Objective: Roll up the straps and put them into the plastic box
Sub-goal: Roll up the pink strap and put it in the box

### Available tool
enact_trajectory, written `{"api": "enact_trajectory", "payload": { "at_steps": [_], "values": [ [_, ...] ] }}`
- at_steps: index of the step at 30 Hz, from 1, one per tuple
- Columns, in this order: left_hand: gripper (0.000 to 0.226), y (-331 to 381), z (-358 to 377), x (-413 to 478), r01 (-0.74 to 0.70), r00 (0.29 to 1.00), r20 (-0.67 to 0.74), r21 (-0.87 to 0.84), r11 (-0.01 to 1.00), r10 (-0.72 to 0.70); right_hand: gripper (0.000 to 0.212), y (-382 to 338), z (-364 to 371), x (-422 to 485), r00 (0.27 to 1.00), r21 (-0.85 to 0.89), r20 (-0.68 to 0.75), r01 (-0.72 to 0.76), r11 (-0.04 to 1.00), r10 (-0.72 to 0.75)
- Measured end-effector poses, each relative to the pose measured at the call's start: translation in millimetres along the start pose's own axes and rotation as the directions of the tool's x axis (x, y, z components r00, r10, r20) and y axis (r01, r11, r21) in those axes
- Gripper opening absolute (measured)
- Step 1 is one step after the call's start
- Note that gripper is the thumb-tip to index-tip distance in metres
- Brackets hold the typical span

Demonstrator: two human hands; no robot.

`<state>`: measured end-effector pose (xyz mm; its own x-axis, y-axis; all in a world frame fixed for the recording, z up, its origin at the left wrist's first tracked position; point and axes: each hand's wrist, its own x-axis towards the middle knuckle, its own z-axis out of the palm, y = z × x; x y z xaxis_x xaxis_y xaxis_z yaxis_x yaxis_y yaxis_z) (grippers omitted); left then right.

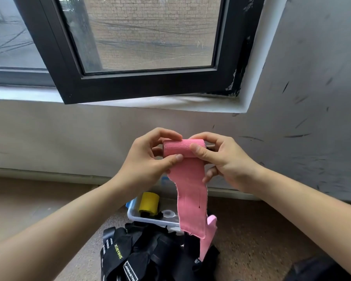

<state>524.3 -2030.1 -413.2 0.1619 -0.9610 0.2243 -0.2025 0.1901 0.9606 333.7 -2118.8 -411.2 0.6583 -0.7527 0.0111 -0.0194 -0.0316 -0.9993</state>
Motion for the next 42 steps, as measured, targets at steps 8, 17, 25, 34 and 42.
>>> {"api": "enact_trajectory", "payload": {
  "at_steps": [8,17,25,34,42],
  "values": [
    [0.028,-2.7,0.9,0.4,0.235,0.964,0.123,0.002,0.972,-0.234,0.028,4.9,-3.0,1.4,0.997,0.039,-0.054,0.052,0.998,-0.050],
    [0.037,1.5,6.8,4.8,0.385,0.923,0.086,-0.169,0.907,-0.376,0.025,10.4,-4.3,3.9,0.981,-0.089,-0.044,0.185,0.979,-0.190],
    [0.040,2.5,-0.4,3.9,0.292,0.956,0.050,-0.214,0.932,-0.288,0.045,2.9,-5.7,1.4,0.998,-0.035,-0.025,0.049,0.998,-0.050],
    [0.037,-1.1,3.4,-0.6,0.050,0.999,-0.011,-0.086,0.995,-0.051,0.037,0.7,-3.2,-0.6,1.000,0.030,-0.014,0.001,1.000,-0.001],
    [0.031,-2.3,6.8,-2.2,0.256,0.962,0.132,-0.127,0.958,-0.240,0.028,2.1,-2.3,-0.3,0.992,0.037,-0.064,0.108,0.993,-0.105]
  ]
}}
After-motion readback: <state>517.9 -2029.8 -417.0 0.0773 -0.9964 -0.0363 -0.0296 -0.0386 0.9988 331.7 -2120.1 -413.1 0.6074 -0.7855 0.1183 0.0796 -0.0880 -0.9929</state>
